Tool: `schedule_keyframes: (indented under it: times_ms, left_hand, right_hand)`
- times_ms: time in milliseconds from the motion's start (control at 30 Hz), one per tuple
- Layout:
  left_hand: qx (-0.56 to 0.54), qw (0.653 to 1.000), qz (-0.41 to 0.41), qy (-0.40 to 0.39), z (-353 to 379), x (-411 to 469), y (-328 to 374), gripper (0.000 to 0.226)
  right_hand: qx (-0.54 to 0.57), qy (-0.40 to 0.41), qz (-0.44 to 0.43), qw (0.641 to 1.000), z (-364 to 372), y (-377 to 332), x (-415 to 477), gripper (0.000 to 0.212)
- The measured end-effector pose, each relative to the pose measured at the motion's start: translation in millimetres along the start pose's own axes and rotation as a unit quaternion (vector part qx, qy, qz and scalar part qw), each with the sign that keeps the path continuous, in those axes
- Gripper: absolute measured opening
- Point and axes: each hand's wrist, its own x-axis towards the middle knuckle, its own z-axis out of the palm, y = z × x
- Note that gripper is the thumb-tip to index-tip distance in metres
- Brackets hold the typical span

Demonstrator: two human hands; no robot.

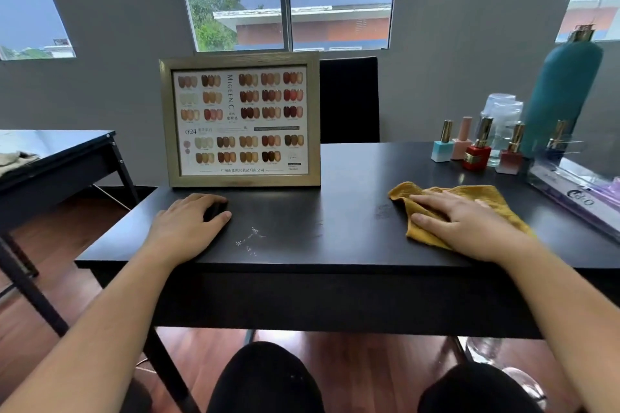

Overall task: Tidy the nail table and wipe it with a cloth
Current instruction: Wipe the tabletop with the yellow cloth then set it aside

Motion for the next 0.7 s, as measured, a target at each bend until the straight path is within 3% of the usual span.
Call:
schedule_keyframes:
  times_ms: [133, 333, 467, 567, 633, 700]
  left_hand:
    - [0.006, 1.000, -0.002, -0.005, -0.2, -0.4, -0.8, 0.041]
    - [0.017, 1.000, -0.003, -0.014, -1.8, -1.4, -0.4, 0.042]
    - [0.009, 0.999, -0.012, -0.035, -6.9, -2.0, 3.0, 0.043]
    - [-0.032, 0.999, -0.024, 0.024, -11.9, -7.8, 22.7, 0.041]
    - [-0.087, 0.993, 0.020, 0.083, -13.5, -17.3, 55.3, 0.037]
    - [-0.120, 0.984, 0.105, 0.085, -10.0, -29.7, 100.1, 0.038]
  right_hand:
    - [-0.033, 0.022, 0.068, 0.997, 23.9, -57.6, 9.6, 0.061]
    - [-0.021, -0.020, -0.152, 0.988, 48.7, -150.0, -5.3, 0.059]
    - [0.046, 0.012, -0.170, 0.984, 31.0, -133.8, -15.7, 0.059]
    - [0.151, 0.103, -0.140, 0.973, 9.4, -100.4, -17.1, 0.049]
    - [0.189, 0.144, -0.091, 0.967, 1.2, -74.4, -13.3, 0.043]
    - [0.187, 0.138, -0.047, 0.971, 2.5, -54.8, -11.7, 0.041]
